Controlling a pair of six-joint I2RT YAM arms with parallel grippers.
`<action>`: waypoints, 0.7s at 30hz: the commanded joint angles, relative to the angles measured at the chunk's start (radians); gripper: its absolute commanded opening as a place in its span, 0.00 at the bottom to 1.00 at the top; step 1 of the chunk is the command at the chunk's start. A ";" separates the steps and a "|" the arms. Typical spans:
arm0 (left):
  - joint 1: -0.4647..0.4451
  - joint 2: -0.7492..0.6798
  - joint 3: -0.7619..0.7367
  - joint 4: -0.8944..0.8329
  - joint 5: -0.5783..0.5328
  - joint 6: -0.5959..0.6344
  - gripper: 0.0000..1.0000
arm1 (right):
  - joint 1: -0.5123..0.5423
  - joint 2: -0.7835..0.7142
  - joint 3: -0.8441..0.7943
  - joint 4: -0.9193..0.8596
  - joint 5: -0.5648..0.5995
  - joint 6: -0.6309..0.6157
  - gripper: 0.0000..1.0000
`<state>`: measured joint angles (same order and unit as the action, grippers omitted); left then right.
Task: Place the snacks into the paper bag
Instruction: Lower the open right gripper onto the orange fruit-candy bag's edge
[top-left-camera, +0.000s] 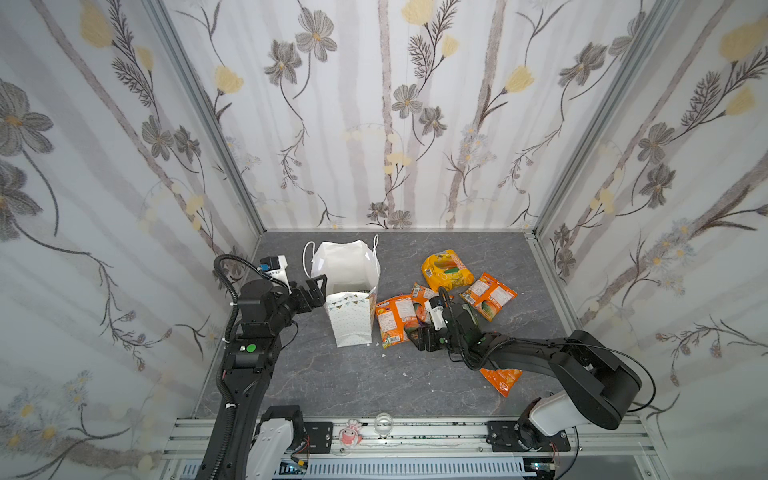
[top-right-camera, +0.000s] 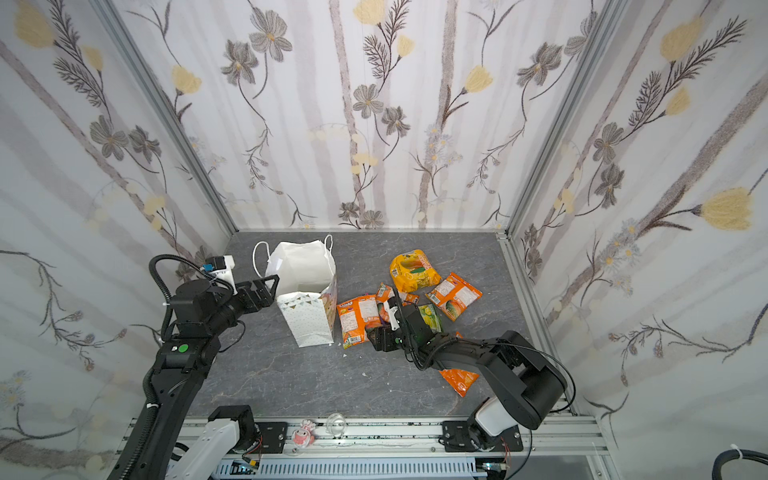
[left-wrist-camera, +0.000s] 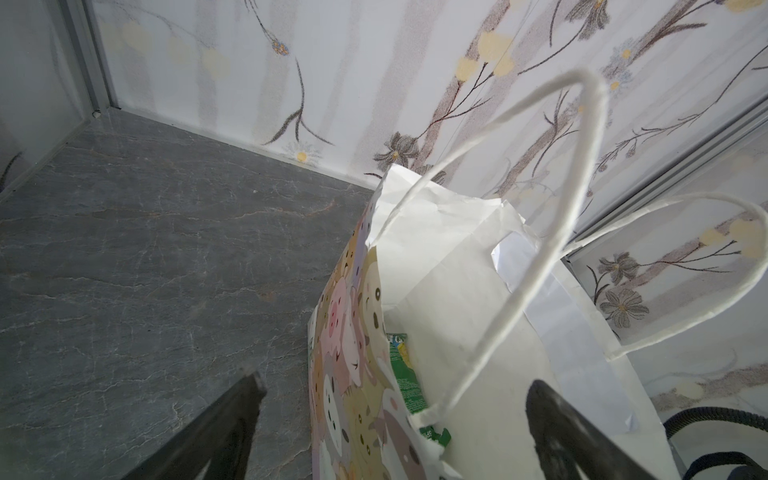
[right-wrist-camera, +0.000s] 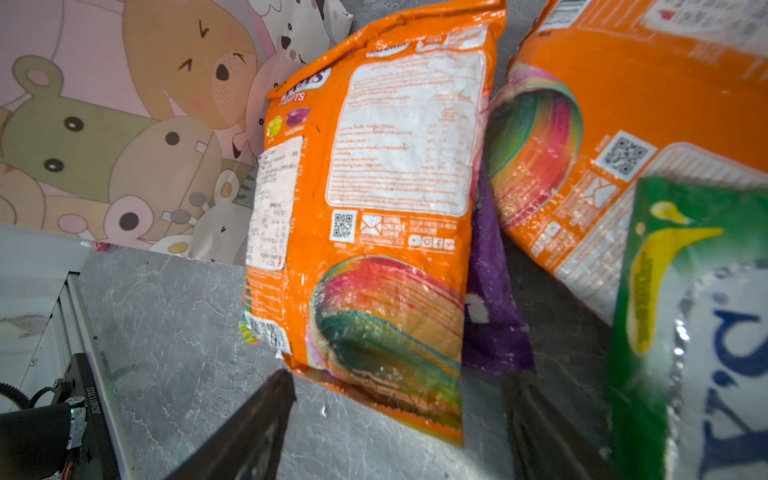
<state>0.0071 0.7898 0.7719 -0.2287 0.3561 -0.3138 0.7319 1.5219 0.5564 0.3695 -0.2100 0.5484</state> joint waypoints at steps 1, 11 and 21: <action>0.000 0.000 0.000 0.035 0.005 -0.002 1.00 | 0.000 0.016 0.014 0.004 0.001 -0.012 0.77; 0.001 -0.015 -0.003 0.039 0.002 0.005 1.00 | 0.001 0.057 0.025 -0.011 -0.005 -0.004 0.75; 0.000 -0.018 0.000 0.031 -0.021 0.007 1.00 | 0.001 0.066 0.022 0.026 -0.011 0.033 0.52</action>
<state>0.0074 0.7715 0.7719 -0.2287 0.3435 -0.3138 0.7322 1.5799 0.5751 0.3676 -0.2115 0.5663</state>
